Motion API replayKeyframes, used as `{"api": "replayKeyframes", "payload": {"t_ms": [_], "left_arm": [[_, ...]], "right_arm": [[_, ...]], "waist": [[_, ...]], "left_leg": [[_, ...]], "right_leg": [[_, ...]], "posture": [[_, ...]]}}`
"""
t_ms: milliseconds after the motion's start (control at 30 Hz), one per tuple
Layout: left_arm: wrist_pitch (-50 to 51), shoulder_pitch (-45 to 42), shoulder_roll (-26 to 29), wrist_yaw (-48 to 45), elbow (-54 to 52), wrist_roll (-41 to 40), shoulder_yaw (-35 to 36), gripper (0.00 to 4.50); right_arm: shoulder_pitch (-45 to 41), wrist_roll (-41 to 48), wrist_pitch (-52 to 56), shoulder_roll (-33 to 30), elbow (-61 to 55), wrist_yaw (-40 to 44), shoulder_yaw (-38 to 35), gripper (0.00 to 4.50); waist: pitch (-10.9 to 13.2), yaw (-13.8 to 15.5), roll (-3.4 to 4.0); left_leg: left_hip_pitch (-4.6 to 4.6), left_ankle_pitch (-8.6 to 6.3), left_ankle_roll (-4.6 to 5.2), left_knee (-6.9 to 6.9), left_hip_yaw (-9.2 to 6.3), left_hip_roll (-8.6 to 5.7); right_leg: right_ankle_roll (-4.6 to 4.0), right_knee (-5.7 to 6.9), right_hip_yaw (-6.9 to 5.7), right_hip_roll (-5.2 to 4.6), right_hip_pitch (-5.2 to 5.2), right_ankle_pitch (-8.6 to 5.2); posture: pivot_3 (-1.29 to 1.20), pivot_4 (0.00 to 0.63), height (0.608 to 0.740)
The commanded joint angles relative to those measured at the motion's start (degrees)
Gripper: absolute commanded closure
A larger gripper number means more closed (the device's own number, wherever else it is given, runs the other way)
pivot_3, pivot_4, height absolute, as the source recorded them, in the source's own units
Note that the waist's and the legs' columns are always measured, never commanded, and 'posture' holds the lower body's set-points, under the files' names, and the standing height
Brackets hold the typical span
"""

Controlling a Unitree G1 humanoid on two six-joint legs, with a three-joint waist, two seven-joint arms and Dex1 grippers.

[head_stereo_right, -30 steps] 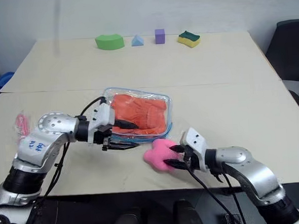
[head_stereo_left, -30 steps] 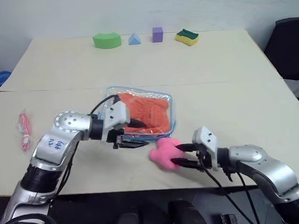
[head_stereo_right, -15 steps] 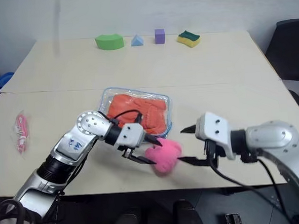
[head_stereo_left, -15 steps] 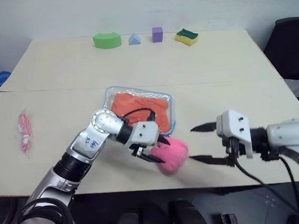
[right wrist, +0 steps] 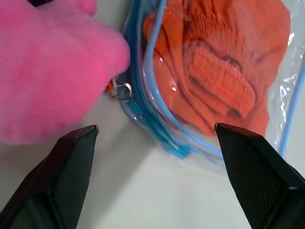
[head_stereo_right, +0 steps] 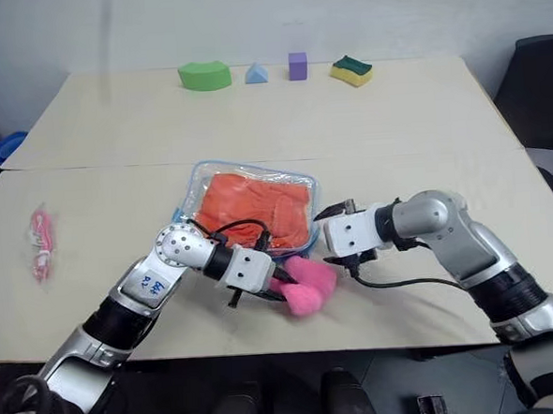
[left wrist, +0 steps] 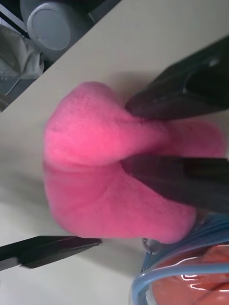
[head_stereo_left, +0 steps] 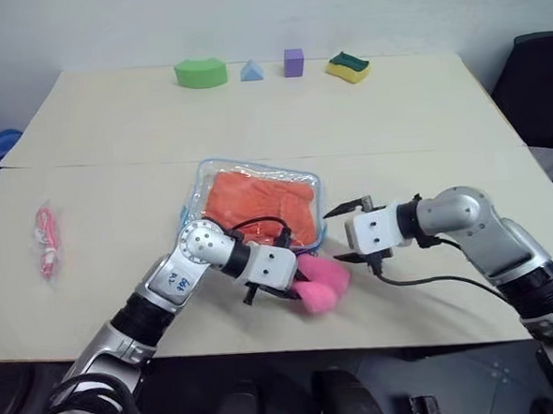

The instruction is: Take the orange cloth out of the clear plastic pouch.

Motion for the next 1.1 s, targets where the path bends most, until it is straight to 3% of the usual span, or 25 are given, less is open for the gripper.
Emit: {"api": "replayKeyframes", "payload": {"t_ms": [33,133,467,800,1100], "left_arm": [[2.9,1.8,1.5,-0.4,-4.9,-1.0,0.9,4.44],[5.2,3.1,2.9,0.5,-6.9,-0.1,1.3,4.5],[7.8,4.4,4.9,2.0,-8.2,-0.4,3.6,4.5],[16.1,8.4,6.2,5.9,-11.9,-6.0,11.1,4.5],[25.6,18.2,13.2,8.7,-18.6,-13.6,23.8,4.5]], "right_arm": [[-1.9,-1.2,-3.4,2.8,2.1,-1.7,-0.9,0.42],[-2.8,-1.5,-5.1,4.7,4.4,-1.1,-1.1,1.04],[-5.0,-1.9,-8.9,6.4,10.3,0.5,-1.3,4.38],[-3.4,-1.1,-11.0,4.6,10.9,0.3,-3.6,4.45],[-3.9,-0.2,-16.3,-0.7,16.0,-0.1,-8.1,4.45]], "waist": [[0.0,-0.1,0.0],[0.0,-0.2,0.01],[0.0,-0.2,0.01],[0.0,-0.2,0.02],[0.0,-0.2,0.05]], "left_leg": [[0.0,0.0,-0.01,-0.01,0.0,0.01],[0.01,0.01,-0.02,-0.01,0.0,0.02],[0.01,0.01,-0.02,-0.01,0.0,0.02],[0.01,0.01,-0.02,-0.01,0.0,0.02],[0.01,0.0,-0.01,-0.05,-0.01,0.02]], "right_leg": [[0.0,0.01,0.0,0.02,-0.01,0.0],[0.0,0.04,0.01,0.03,-0.02,0.0],[0.0,0.03,0.0,0.02,-0.02,0.0],[0.0,0.03,0.0,0.02,-0.02,0.0],[0.0,-0.01,0.0,-0.02,-0.01,0.0]], "posture": [[0.0,0.15,0.74],[0.0,0.15,0.74],[0.0,0.15,0.74],[0.0,0.15,0.74],[0.0,0.15,0.74]]}}
